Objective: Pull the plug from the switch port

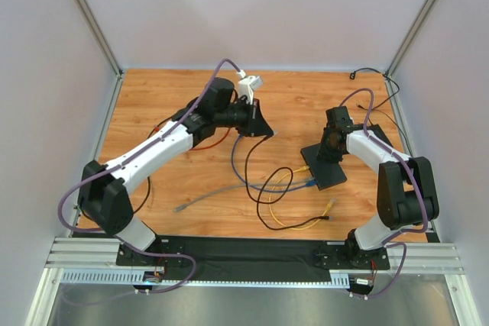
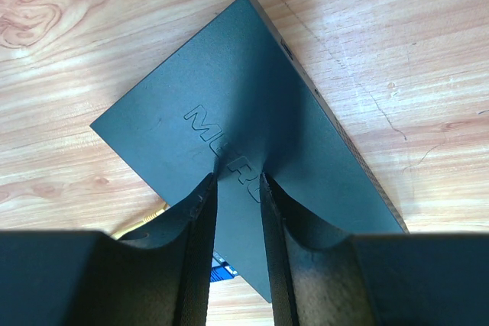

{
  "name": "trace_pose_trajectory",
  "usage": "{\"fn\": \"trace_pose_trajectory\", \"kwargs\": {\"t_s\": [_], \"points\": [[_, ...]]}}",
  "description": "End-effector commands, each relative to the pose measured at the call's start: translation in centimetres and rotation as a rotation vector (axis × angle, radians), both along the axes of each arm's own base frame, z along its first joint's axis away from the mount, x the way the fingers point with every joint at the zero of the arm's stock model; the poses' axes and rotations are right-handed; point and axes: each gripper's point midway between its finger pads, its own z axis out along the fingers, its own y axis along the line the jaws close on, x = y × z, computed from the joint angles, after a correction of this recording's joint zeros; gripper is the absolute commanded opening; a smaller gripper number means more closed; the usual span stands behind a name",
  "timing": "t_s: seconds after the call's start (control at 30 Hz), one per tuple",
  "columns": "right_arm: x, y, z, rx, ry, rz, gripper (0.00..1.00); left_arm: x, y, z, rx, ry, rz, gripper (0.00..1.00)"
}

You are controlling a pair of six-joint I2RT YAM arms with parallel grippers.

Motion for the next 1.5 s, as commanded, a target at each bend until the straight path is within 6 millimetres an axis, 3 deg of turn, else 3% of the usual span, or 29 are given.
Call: {"fn": "trace_pose_trajectory", "kwargs": {"t_s": [0.0,0.17,0.23,0.4,0.43,0.5,0.53,0.67,0.73,0.8,0.83,0.97,1.03,1.07,1.1,1.13,1.2,1.3,1.33,1.4,1.43,1.47], "points": [[-2.8,-0.9,-2.5,-0.048,0.119,-0.001,0.31,0.7,3.9,2.2,0.057,-0.074,0.102,0.00],[-2.7,-0.9,-2.4,-0.044,0.115,0.000,0.31,3.8,11.4,6.6,0.094,-0.220,0.325,0.00],[-2.7,-0.8,-2.5,-0.042,0.116,0.001,0.31,4.6,12.9,6.9,0.088,-0.211,0.341,0.00],[-2.6,-0.7,-2.5,-0.037,0.118,0.001,0.31,10.0,18.0,6.4,0.059,-0.173,0.432,0.00],[-2.7,-0.8,-2.5,-0.037,0.118,0.001,0.31,11.5,18.5,4.9,0.069,-0.131,0.444,0.00],[-2.6,-0.7,-2.4,-0.037,0.115,0.003,0.31,13.8,20.5,4.7,0.081,-0.121,0.494,0.00],[-2.7,-0.7,-2.5,-0.038,0.119,0.003,0.31,15.0,22.1,3.9,0.098,-0.091,0.530,0.00],[-2.7,-0.7,-2.3,-0.034,0.115,0.004,0.31,19.8,25.3,-0.3,0.104,-0.014,0.598,0.00],[-2.8,-0.7,-2.4,-0.033,0.120,0.004,0.31,21.4,26.4,-2.2,0.087,0.027,0.617,0.00],[-2.8,-0.7,-2.3,-0.035,0.117,0.005,0.31,22.7,27.6,-2.9,0.089,0.025,0.644,0.00],[-2.8,-0.7,-2.4,-0.033,0.119,0.003,0.31,23.5,27.9,-4.4,0.093,0.051,0.650,0.00],[-2.8,-0.6,-2.4,-0.031,0.122,0.007,0.31,25.7,29.3,-6.1,0.114,0.078,0.666,0.00],[-2.8,-0.6,-2.4,-0.032,0.122,0.005,0.31,25.7,29.5,-8.0,0.154,0.142,0.668,0.05],[-2.8,-0.6,-2.4,-0.032,0.120,0.005,0.31,25.9,29.7,-7.9,0.164,0.135,0.667,0.12],[-2.9,-0.7,-2.4,-0.031,0.124,0.004,0.31,25.8,30.3,-7.9,0.191,0.136,0.697,0.28],[-2.8,-0.6,-2.4,-0.031,0.122,0.005,0.31,25.7,30.7,-8.5,0.208,0.144,0.714,0.36],[-2.8,-0.6,-2.4,-0.028,0.123,0.006,0.31,25.2,31.7,-8.2,0.253,0.129,0.760,0.42],[-2.8,-0.5,-2.6,-0.027,0.124,0.010,0.31,23.8,32.3,-6.3,0.303,0.095,0.804,0.68],[-2.8,-0.5,-2.7,-0.027,0.126,0.008,0.31,23.0,32.0,-4.4,0.307,0.064,0.809,0.76],[-2.8,-0.5,-2.9,-0.028,0.130,0.008,0.31,21.8,32.3,-3.5,0.348,0.046,0.844,0.78],[-2.9,-0.5,-3.0,-0.030,0.133,0.009,0.31,20.9,31.5,-1.0,0.329,-0.011,0.840,0.78],[-2.9,-0.5,-3.1,-0.029,0.136,0.008,0.31,19.9,30.2,-1.1,0.327,-0.011,0.809,0.78]]}}
